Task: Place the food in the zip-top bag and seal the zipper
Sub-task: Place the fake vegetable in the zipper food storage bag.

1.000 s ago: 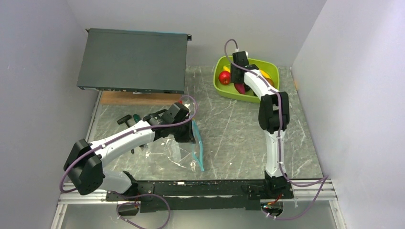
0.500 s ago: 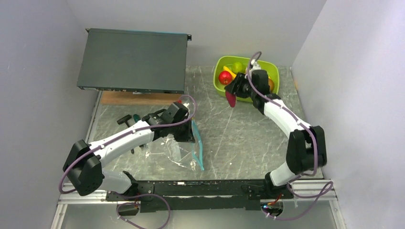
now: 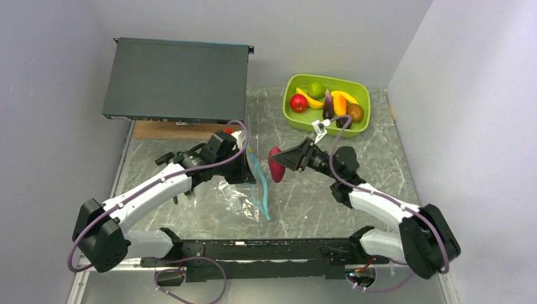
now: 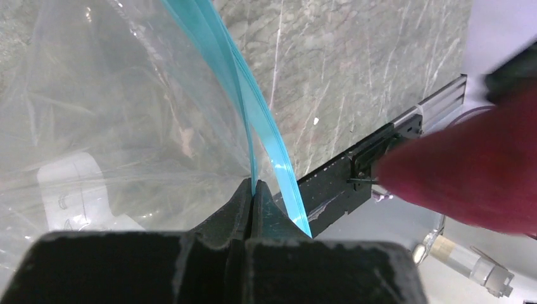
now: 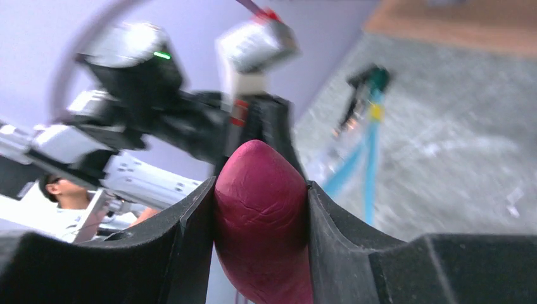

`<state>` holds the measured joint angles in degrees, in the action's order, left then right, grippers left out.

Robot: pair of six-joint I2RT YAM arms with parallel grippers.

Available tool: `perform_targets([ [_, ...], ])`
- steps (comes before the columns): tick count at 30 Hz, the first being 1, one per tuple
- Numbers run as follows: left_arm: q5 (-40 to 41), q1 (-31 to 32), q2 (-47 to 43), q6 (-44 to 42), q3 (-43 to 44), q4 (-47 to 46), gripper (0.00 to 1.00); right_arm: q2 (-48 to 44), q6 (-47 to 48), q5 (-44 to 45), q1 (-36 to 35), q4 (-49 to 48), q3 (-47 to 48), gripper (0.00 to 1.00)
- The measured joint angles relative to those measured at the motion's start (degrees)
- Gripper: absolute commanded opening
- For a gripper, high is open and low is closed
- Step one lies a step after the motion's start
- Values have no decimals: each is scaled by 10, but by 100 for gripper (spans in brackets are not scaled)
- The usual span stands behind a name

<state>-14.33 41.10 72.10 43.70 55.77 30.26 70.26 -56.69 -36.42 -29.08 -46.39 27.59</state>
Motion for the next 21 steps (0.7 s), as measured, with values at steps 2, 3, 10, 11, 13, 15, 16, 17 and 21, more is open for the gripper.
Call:
perform_targets([
  [2,-7,-3,-11,0,-8,-7,0,-40,-22,11,-3,-46,-10,0],
  [3,-12,-6,-21,1,-16,-12,0,-54,-36,19,-4,-74,-14,0],
  [10,-40,-19,-64,6,-31,-26,0,-15,-96,64,-54,-175,-20,0],
  [11,-42,-21,-71,7,-31,-28,0,6,-108,70,-65,-199,-20,0],
  [13,-44,-23,-82,10,-31,-31,0,43,-127,77,-81,-240,-21,0],
  [15,-44,-23,-91,10,-31,-31,0,86,-146,78,-93,-288,-21,0],
  [16,-44,-24,-96,10,-31,-30,0,113,-155,79,-99,-311,-21,0],
  [17,-45,-24,-99,10,-31,-30,0,129,-160,79,-101,-321,-21,0],
  [21,-45,-28,-111,13,-31,-30,0,158,-158,79,-107,-331,-29,2],
])
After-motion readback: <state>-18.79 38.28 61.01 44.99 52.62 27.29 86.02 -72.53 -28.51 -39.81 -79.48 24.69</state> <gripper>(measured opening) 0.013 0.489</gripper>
